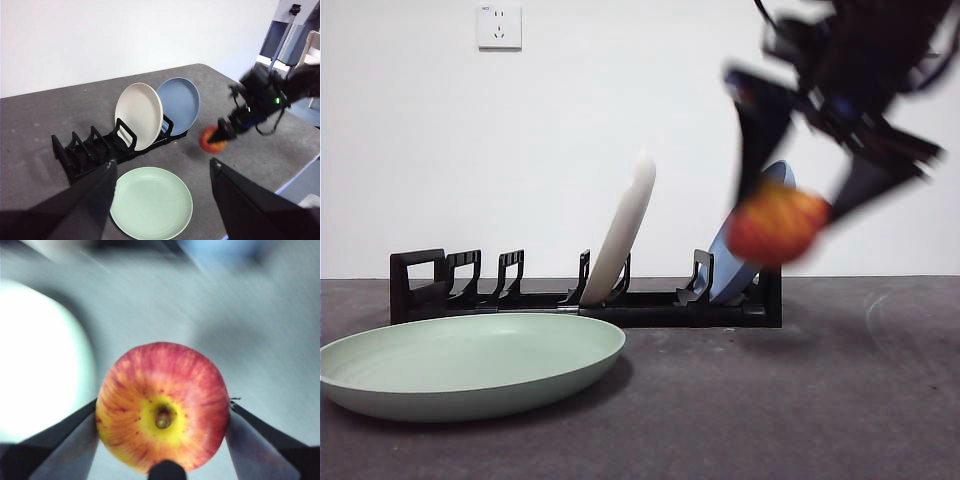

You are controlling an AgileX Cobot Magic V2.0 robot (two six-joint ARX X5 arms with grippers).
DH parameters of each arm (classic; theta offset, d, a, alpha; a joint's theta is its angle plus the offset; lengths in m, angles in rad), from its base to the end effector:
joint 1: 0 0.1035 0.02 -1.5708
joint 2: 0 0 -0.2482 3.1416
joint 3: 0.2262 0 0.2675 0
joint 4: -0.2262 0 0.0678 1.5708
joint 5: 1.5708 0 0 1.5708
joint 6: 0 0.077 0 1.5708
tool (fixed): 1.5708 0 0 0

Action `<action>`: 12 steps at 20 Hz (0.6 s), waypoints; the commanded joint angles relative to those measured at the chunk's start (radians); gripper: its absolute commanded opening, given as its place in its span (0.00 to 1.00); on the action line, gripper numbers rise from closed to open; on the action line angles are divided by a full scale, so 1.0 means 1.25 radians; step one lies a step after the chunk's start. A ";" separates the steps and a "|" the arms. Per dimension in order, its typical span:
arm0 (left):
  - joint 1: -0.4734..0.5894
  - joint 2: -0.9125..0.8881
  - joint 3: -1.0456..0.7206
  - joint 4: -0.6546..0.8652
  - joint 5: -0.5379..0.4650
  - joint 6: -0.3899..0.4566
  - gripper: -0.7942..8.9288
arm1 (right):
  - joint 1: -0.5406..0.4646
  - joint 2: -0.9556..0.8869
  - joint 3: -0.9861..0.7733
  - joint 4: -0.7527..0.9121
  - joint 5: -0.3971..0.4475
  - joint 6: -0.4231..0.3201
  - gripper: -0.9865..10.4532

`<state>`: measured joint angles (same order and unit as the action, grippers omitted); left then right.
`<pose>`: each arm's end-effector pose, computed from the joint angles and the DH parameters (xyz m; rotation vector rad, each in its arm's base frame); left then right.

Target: Take the green plate from the plate rack,put the plate on the table,take the apple from the table,put the apple in the plate

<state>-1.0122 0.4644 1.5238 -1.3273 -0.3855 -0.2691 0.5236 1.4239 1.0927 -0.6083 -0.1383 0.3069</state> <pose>0.0285 0.0090 0.4345 -0.0842 0.2898 -0.5887 0.2846 0.1766 0.2047 0.0912 1.0194 0.4607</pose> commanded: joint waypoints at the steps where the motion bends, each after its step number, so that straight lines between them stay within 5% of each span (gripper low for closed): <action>1: -0.013 -0.003 -0.002 0.003 -0.001 0.006 0.40 | 0.040 0.005 0.084 0.007 -0.015 0.004 0.08; 12: -0.045 -0.003 -0.003 0.002 -0.001 0.006 0.40 | 0.306 0.323 0.459 -0.070 0.108 -0.060 0.08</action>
<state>-1.0649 0.4644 1.5234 -1.3281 -0.3851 -0.2691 0.9077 1.8202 1.6627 -0.6983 -0.0105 0.2535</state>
